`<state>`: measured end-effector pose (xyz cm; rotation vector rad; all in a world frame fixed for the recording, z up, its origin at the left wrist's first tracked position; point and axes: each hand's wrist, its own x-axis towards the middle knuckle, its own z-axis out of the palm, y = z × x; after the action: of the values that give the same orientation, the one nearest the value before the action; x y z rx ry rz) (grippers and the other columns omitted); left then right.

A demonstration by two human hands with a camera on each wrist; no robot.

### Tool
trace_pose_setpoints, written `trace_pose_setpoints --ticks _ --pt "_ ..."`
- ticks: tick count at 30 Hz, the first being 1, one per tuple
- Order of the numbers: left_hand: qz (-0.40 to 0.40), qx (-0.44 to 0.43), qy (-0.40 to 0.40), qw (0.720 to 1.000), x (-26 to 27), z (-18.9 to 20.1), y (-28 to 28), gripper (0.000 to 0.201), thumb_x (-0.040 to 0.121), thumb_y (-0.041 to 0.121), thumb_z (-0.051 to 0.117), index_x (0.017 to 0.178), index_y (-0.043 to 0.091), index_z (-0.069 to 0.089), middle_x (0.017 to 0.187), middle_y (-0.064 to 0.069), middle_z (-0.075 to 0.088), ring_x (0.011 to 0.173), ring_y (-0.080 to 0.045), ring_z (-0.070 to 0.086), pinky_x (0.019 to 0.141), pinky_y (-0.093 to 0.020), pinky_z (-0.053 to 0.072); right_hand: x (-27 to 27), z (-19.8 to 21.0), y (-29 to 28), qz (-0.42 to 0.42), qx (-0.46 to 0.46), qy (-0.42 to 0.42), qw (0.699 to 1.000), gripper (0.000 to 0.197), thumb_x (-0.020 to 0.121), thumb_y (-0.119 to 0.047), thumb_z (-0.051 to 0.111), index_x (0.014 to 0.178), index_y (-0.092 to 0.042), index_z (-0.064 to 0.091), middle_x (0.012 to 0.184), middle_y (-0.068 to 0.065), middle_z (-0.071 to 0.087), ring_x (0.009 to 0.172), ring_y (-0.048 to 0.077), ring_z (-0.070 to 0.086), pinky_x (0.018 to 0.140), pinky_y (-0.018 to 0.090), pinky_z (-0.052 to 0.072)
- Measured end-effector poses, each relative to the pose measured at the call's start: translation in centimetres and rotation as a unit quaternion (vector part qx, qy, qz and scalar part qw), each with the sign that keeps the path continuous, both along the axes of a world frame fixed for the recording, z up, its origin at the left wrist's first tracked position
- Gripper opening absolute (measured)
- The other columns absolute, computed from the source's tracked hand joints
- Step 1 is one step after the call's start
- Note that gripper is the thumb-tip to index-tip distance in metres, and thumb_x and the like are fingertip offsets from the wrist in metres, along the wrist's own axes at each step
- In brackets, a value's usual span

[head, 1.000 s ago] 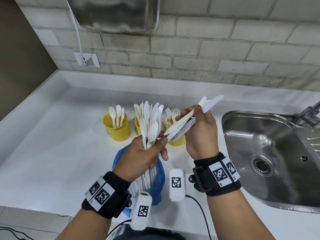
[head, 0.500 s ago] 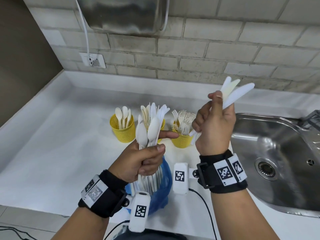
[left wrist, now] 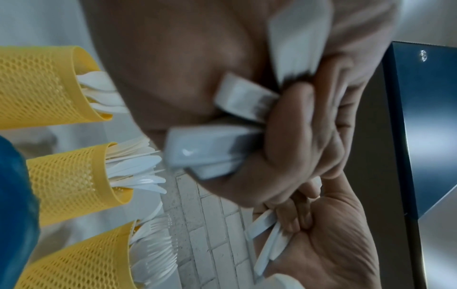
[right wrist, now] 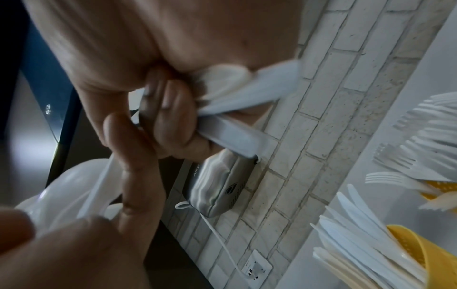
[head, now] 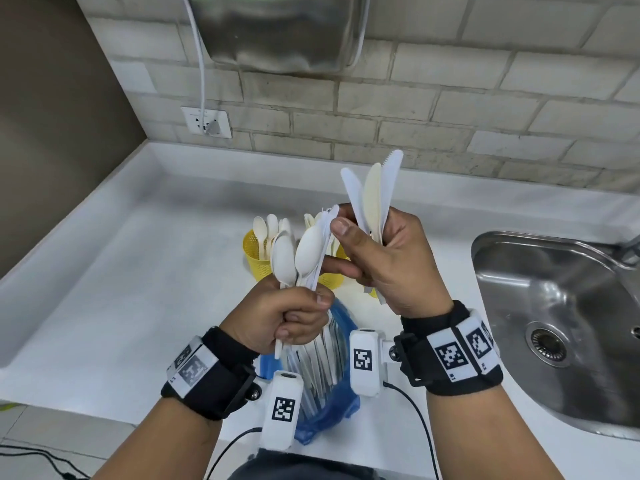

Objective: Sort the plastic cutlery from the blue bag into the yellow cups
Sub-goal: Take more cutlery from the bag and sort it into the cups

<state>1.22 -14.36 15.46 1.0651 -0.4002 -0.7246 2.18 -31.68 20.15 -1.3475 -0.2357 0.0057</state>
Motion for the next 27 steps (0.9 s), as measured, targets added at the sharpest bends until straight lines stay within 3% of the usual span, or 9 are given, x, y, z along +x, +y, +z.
trace_pose_setpoints --ticks 2,5,7,10,13,15,17,20,27 --pt "0.003 -0.006 0.015 1.0 0.1 -0.1 0.5 0.02 0.087 0.011 0.057 0.068 0.007 0.052 0.046 0.007 0.026 0.033 -0.002 0.025 0.041 -0.024 0.012 -0.2 0.3 0.5 0.005 0.004 -0.002 1.0 0.006 0.095 -0.006 0.067 0.099 -0.002 0.069 0.072 0.003 0.061 0.071 0.03 0.051 0.068 0.078 0.047" --pt "-0.007 0.005 0.01 1.0 0.2 -0.5 1.0 0.036 0.087 0.014 0.057 0.058 0.016 0.037 0.043 0.008 0.029 0.033 -0.004 0.024 0.041 -0.027 0.012 -0.4 0.7 1.1 0.019 0.001 -0.009 1.0 0.01 0.098 0.004 0.06 0.106 0.004 0.065 0.088 0.011 0.063 0.081 0.024 0.063 0.066 0.047 0.064" --pt "-0.014 0.002 -0.001 1.0 0.1 -0.6 1.3 0.037 0.088 0.013 0.056 0.057 0.018 0.036 0.042 0.007 0.03 0.033 -0.005 0.023 0.041 -0.027 0.013 -0.5 0.7 1.4 0.014 -0.012 -0.015 1.0 0.01 0.099 0.006 0.056 0.105 0.006 0.064 0.079 0.005 0.063 0.07 0.015 0.063 0.059 0.032 0.062" --pt "-0.012 -0.004 0.0 1.0 0.1 -0.8 1.7 0.036 0.089 0.012 0.056 0.058 0.017 0.038 0.043 0.006 0.029 0.033 -0.005 0.025 0.041 -0.023 0.018 -0.4 0.6 2.0 -0.014 -0.03 -0.002 0.999 0.014 0.101 0.01 0.05 0.102 0.005 0.063 0.056 -0.01 0.051 0.045 0.003 0.05 0.053 0.027 0.059" --pt "-0.01 0.006 0.0 1.0 0.1 -0.9 2.3 0.037 0.091 0.011 0.055 0.058 0.016 0.039 0.045 0.006 0.029 0.034 -0.005 0.025 0.041 -0.023 0.018 -0.3 0.4 2.8 -0.029 -0.035 -0.002 0.999 0.018 0.1 0.009 0.05 0.095 0.0 0.065 0.062 0.002 0.05 0.046 0.005 0.045 0.048 0.026 0.051" --pt "-0.01 0.015 -0.012 1.0 0.0 -0.8 2.6 0.04 0.096 0.006 0.047 0.059 0.02 0.054 0.047 0.005 0.025 0.035 -0.007 0.021 0.041 -0.023 0.016 -0.2 0.1 3.3 -0.029 -0.034 -0.009 0.999 0.017 0.1 0.006 0.055 0.091 -0.004 0.065 0.066 0.003 0.053 0.049 0.007 0.046 0.047 0.026 0.047" --pt "-0.007 0.011 -0.024 1.0 -0.2 -0.9 2.9 0.045 0.098 0.001 0.041 0.077 0.023 0.074 0.05 0.002 0.023 0.036 -0.009 0.02 0.041 -0.022 0.017 -0.1 -0.2 3.6 -0.028 -0.037 -0.027 0.999 0.013 0.1 0.003 0.056 0.092 -0.001 0.065 0.06 -0.008 0.056 0.044 0.005 0.043 0.043 0.024 0.04" --pt "0.001 -0.025 -0.008 1.0 0.0 -1.1 3.5 0.028 0.096 0.009 0.051 0.109 0.017 0.074 0.054 0.001 0.033 0.035 -0.006 0.03 0.04 -0.016 0.027 0.0 -0.3 3.7 -0.051 -0.044 -0.044 0.997 0.011 0.101 0.002 0.056 0.092 0.0 0.063 0.051 -0.013 0.053 0.036 0.006 0.037 0.039 0.017 0.034" --pt "0.094 0.057 -0.048 0.993 0.7 -2.5 4.4 0.032 0.104 0.031 0.053 0.124 0.01 0.067 0.058 -0.005 0.047 0.035 -0.01 0.031 0.041 -0.019 0.032 1.7 -1.1 3.5 -0.163 -0.019 -0.045 0.985 0.01 0.099 -0.017 0.063 0.093 -0.011 0.067 0.051 -0.01 0.044 0.039 0.01 0.033 0.047 0.022 0.031"
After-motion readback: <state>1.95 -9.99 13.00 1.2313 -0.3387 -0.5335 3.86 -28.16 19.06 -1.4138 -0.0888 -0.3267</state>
